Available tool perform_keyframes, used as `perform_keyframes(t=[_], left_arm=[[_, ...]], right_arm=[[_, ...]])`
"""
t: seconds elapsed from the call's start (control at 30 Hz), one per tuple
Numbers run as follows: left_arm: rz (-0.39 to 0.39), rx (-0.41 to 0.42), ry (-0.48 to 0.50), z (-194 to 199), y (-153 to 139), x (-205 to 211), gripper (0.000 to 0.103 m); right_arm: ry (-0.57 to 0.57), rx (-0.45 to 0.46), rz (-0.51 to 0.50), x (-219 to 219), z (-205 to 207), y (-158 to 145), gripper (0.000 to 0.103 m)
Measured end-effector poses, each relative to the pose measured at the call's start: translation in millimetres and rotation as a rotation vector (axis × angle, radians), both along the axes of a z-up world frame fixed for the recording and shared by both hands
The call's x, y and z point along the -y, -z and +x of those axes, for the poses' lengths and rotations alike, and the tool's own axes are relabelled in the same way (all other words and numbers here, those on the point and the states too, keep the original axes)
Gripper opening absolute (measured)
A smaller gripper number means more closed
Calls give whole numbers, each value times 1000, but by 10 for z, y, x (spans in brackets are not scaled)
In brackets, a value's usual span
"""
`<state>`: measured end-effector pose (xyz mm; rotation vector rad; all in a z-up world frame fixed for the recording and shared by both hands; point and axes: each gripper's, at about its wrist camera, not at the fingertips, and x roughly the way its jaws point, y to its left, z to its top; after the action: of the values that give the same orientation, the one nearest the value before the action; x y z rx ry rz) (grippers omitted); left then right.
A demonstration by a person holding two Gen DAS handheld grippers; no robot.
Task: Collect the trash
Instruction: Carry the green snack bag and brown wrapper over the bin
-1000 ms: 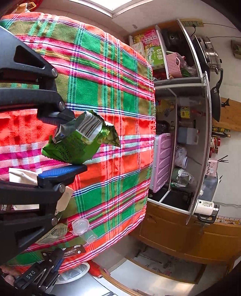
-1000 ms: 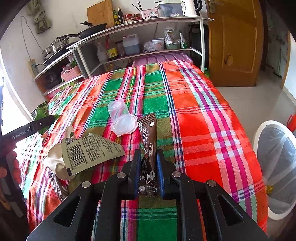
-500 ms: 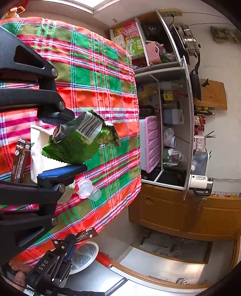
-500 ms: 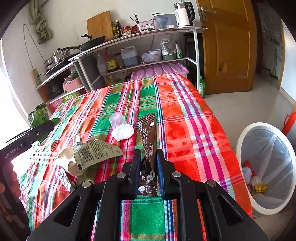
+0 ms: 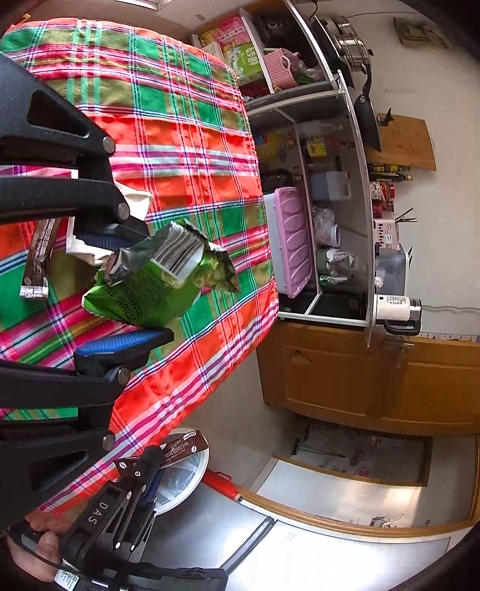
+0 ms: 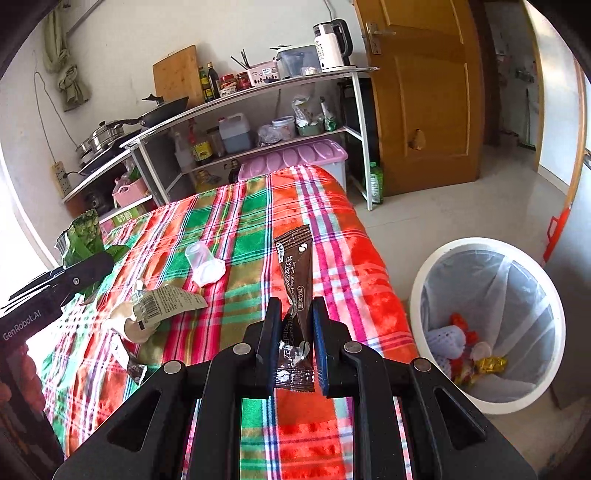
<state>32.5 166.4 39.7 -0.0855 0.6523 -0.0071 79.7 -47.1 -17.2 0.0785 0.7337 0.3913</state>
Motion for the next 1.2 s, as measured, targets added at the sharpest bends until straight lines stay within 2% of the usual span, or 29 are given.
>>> perform_keyframes(t=[0.27,0.73,0.9,1.2], left_arm=[[-11,-11,91,133,1,455,40],[5,-33,272,469,47,1490,40],[15,-63,318,633,139,1782,40],[20,-124,376,807,357,2218,40]], right_arm=[[71,23,-3,411,-69,-91,17],[260,26,-17,1434,-26,-168,17],[315,1,-16,1752,26,-102,17],[333,-85,-46,1973,166,198,17]])
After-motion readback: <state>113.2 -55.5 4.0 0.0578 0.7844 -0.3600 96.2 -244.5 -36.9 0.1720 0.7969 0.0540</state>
